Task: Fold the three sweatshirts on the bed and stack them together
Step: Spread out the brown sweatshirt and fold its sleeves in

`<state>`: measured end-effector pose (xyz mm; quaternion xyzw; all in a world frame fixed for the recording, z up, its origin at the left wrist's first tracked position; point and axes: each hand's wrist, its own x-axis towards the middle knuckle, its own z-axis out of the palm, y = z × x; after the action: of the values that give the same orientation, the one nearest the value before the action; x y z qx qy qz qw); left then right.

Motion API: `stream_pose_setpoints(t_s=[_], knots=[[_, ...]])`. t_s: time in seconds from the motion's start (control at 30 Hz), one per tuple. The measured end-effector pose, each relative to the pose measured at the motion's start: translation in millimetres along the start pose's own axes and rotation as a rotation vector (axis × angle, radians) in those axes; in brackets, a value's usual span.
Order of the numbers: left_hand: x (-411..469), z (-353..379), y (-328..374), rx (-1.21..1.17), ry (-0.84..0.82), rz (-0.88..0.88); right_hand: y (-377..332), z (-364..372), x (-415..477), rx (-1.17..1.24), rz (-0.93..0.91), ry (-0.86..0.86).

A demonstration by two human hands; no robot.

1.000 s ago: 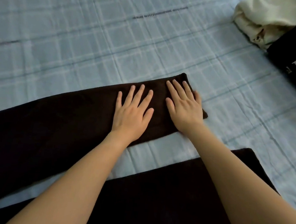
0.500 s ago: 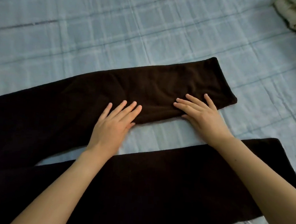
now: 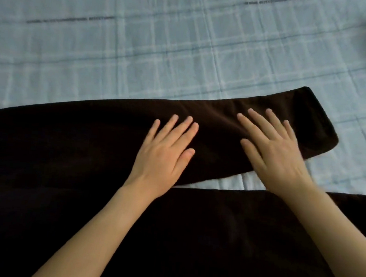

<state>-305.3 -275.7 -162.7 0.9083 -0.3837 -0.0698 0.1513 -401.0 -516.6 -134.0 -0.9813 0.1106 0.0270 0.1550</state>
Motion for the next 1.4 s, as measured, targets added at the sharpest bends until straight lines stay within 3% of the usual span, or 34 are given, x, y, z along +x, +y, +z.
stream_pose_setpoints(t_s=[0.1, 0.17, 0.37, 0.57, 0.67, 0.77, 0.87, 0.97, 1.07, 1.17, 1.27, 1.33, 1.4], knots=[[-6.1, -10.1, -40.4, 0.151, 0.032, -0.277, -66.6, 32.8, 31.7, 0.02, -0.085, -0.003], [-12.7, -1.0, -58.5, 0.2, -0.014, -0.339, -86.9, 60.4, 47.7, 0.001, -0.115, -0.038], [-8.4, 29.9, -74.6, 0.146, -0.05, -0.326, -76.0, 97.9, 65.4, -0.093, -0.096, -0.045], [-22.5, -13.9, -83.3, -0.068, -0.076, -0.275, -119.7, 81.7, 58.7, -0.063, 0.024, -0.058], [-65.4, -45.3, -111.5, 0.103, 0.0, -0.366, -187.4, 86.0, 50.1, 0.01, -0.093, -0.035], [-120.2, -69.5, -158.9, 0.275, 0.047, -0.612, -257.3, 106.0, 45.5, 0.055, -0.273, -0.062], [-162.3, -65.1, -193.3, 0.221, -0.063, -0.751, -298.6, 130.7, 51.3, 0.035, -0.351, -0.122], [-171.4, -44.4, -201.9, 0.066, -0.112, -0.732, -310.1, 148.7, 61.8, -0.034, -0.295, -0.2], [-174.4, -55.2, -212.2, -0.02, -0.052, -0.631, -321.7, 144.9, 72.8, -0.048, -0.327, -0.127], [-193.7, -87.6, -237.6, -0.156, 0.212, -0.51, -345.9, 134.3, 87.1, 0.038, -0.419, -0.104], [-207.6, -129.8, -288.9, -0.188, 0.431, -0.524, -369.5, 130.6, 119.2, 0.073, -0.458, -0.125], [-210.6, -149.9, -335.2, -0.006, 0.43, -0.519, -379.3, 129.3, 144.5, 0.086, -0.44, -0.187], [-209.9, -162.0, -374.9, -0.003, 0.293, -0.622, -385.5, 129.6, 161.6, 0.098, -0.417, -0.29]])
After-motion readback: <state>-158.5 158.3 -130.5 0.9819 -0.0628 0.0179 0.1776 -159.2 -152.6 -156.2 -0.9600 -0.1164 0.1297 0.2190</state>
